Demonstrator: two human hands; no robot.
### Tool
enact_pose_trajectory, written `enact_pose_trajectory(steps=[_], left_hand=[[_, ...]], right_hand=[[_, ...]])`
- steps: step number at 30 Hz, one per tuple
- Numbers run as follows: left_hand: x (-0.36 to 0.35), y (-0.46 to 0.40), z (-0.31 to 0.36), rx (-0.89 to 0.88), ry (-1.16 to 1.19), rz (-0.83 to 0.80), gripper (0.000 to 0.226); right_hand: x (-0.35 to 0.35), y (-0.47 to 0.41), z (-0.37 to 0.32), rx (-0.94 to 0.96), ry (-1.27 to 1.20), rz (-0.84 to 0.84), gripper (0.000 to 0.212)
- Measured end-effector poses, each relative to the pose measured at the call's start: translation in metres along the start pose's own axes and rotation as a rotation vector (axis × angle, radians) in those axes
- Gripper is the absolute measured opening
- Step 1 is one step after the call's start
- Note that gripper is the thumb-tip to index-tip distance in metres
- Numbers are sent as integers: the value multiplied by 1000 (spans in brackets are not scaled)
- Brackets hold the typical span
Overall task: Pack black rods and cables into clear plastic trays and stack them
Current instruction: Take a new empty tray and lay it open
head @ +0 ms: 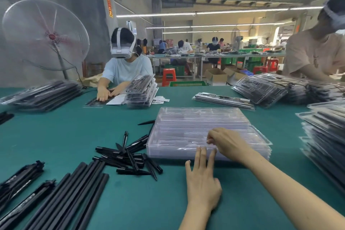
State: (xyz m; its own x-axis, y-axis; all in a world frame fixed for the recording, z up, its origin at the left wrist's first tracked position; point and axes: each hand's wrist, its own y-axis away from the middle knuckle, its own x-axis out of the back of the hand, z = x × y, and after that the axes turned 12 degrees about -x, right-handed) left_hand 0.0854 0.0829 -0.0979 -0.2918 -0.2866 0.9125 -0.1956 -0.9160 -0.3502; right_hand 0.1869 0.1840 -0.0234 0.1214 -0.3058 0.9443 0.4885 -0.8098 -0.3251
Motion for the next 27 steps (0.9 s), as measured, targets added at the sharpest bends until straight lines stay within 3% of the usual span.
enact_pose_trajectory(steps=[5,10,14,17,20,23,27], left_hand=[[2,0,2,8,32,18,78],[2,1,0,20,14,17,80],[0,0,0,21,-15,7,83],[11,-8,-3,8,-39,-19,72],[30,-24,-7,-17,-206,188,62],[35,-34,-13,-80,-139,44,55],[35,-39,-26,-72,-55,-14,49]], right_hand=[[62,-38,8,-309,-368,250,15],[95,-52,-1,-142,-86,-16,15],[55,-15,-4,-87,-161,-40,24],[32,8,-2,-7,-145,9,31],[21,16,-6,-23,-189,132,26],[25,12,-10,-122,-342,217,25],[24,5,-13,-174,-133,110,42]])
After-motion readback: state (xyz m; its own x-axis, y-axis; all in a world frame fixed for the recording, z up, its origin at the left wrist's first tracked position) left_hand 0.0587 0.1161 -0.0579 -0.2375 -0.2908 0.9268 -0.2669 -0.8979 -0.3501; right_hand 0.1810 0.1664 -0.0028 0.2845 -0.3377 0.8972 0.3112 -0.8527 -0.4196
